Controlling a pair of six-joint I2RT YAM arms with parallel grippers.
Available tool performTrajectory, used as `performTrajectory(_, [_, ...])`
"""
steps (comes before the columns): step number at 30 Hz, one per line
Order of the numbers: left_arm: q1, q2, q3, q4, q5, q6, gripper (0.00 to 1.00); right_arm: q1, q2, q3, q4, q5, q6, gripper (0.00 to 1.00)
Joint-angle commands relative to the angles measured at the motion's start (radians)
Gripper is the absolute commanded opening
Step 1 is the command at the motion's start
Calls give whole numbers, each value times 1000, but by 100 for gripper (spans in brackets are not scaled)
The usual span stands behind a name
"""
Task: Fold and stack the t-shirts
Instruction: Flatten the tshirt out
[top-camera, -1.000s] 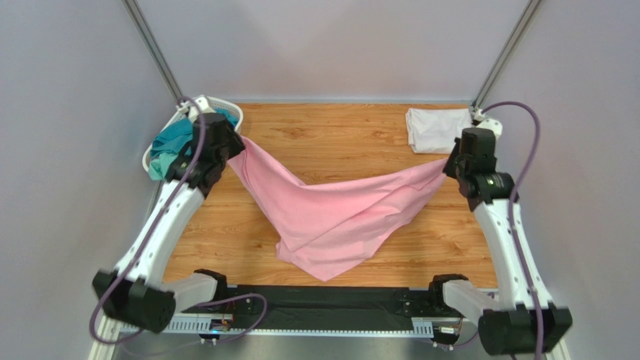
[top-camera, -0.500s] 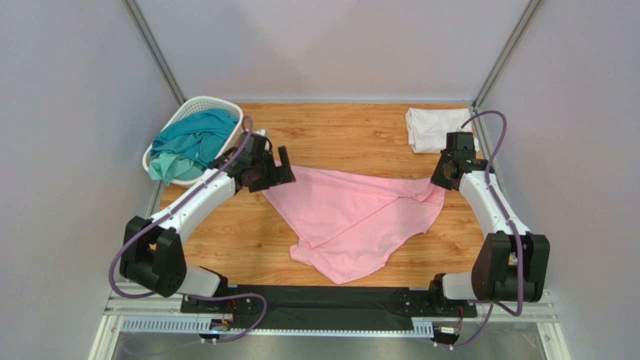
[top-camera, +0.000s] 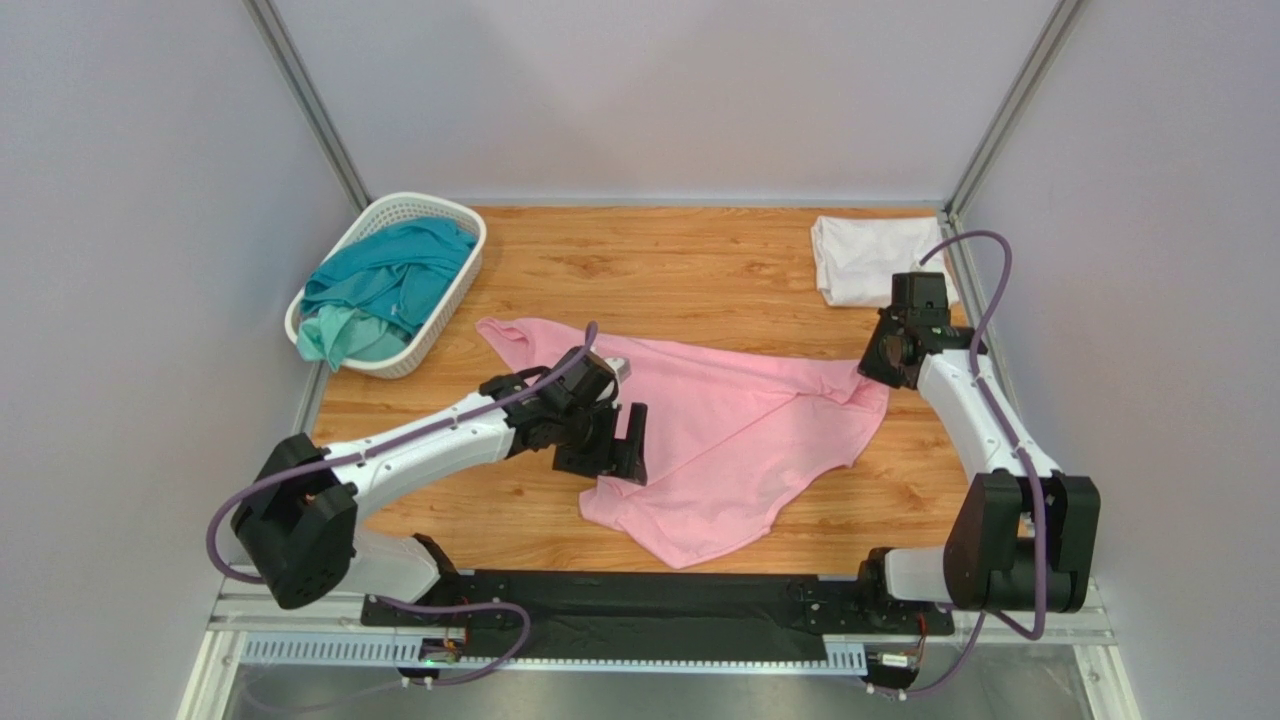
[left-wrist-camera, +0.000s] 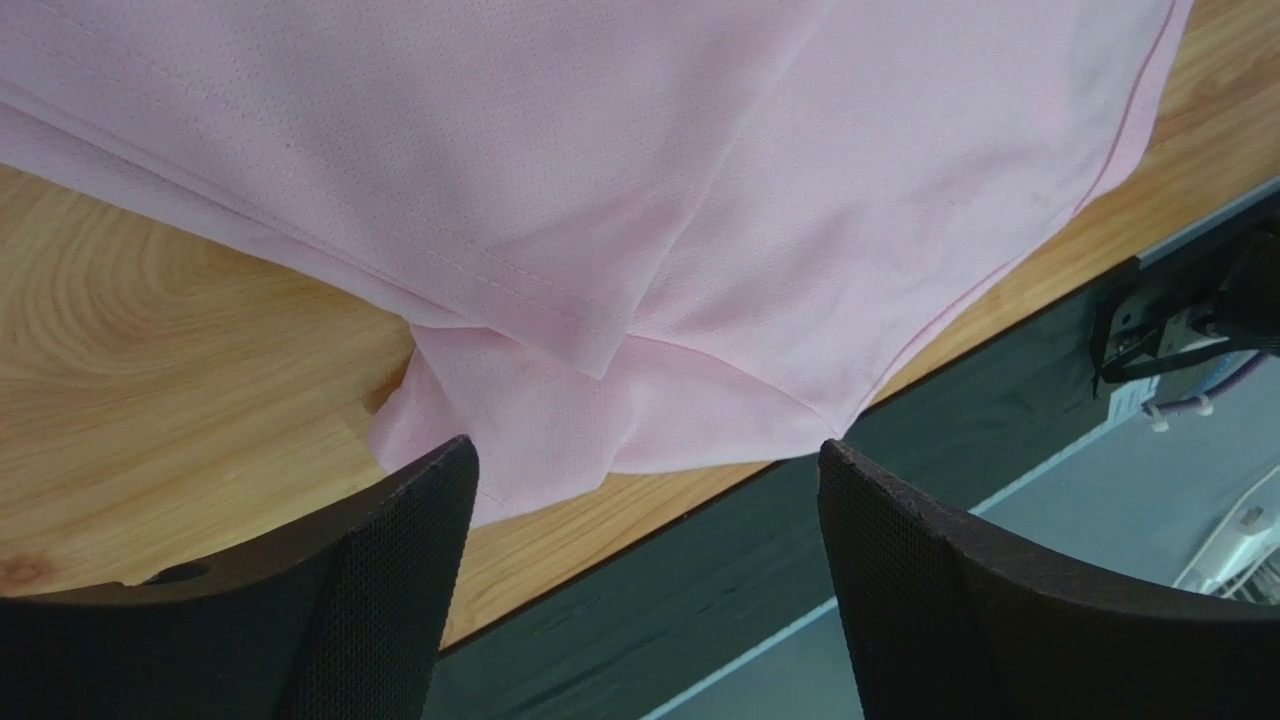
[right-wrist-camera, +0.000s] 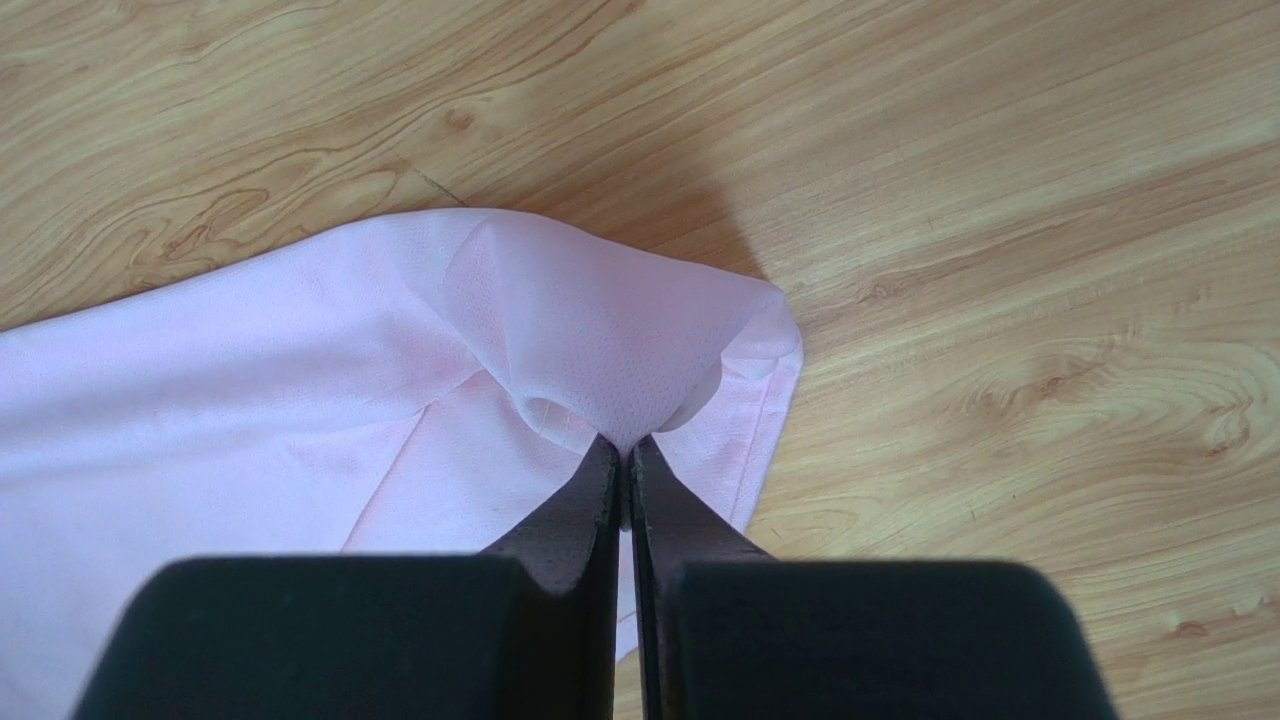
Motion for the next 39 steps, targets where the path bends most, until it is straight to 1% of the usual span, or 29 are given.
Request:
performTrajectory(1, [-18, 38, -18, 67, 18, -59, 89, -2, -13, -3, 34, -14, 11, 1])
performTrajectory(3, [-36, 54, -14, 97, 19, -64, 87, -2, -13, -5, 32, -21, 11, 1])
performTrajectory(7, [-64, 110, 21, 105, 19, -59, 79, 0, -13, -8, 34, -22, 12, 1])
performTrajectory(12, [-70, 127, 1, 104, 19, -70, 78, 0, -12, -8, 34, -21, 11, 1])
performTrajectory(16, [-76, 153, -9, 104, -23, -76, 75, -2, -12, -8, 32, -24, 12, 1])
performTrajectory(20, [-76, 195, 37, 107, -17, -66, 69, 0, -13, -8, 34, -22, 9, 1])
performTrajectory(21, [-76, 202, 49, 107, -14, -59, 64, -1, -12, -8, 32, -21, 8, 1])
performTrajectory(23, [-78, 215, 54, 107, -9, -58, 63, -2, -10, -8, 31, -19, 8, 1])
performTrajectory(24, [-78, 215, 47, 107, -11, -59, 59, -2, -10, -6, 32, -22, 8, 1])
performTrajectory(27, [-78, 215, 37, 110, -23, -69, 55, -2, -7, -8, 32, -25, 8, 1])
performTrajectory(31, [-78, 238, 41, 108, -76, -81, 53, -2, -9, -8, 31, -28, 5, 1])
performTrajectory(35, [-78, 270, 60, 93, -109, -95, 45, -2, -13, -8, 29, -27, 5, 1])
performTrajectory(36, [-78, 279, 61, 93, -110, -96, 40, -2, -13, -8, 31, -28, 5, 1])
performTrajectory(38, [-79, 282, 64, 93, -109, -95, 37, -1, -10, -8, 29, -28, 5, 1])
performTrajectory(39, [-78, 282, 64, 91, -109, -93, 28, -2, -10, -6, 31, -28, 5, 1])
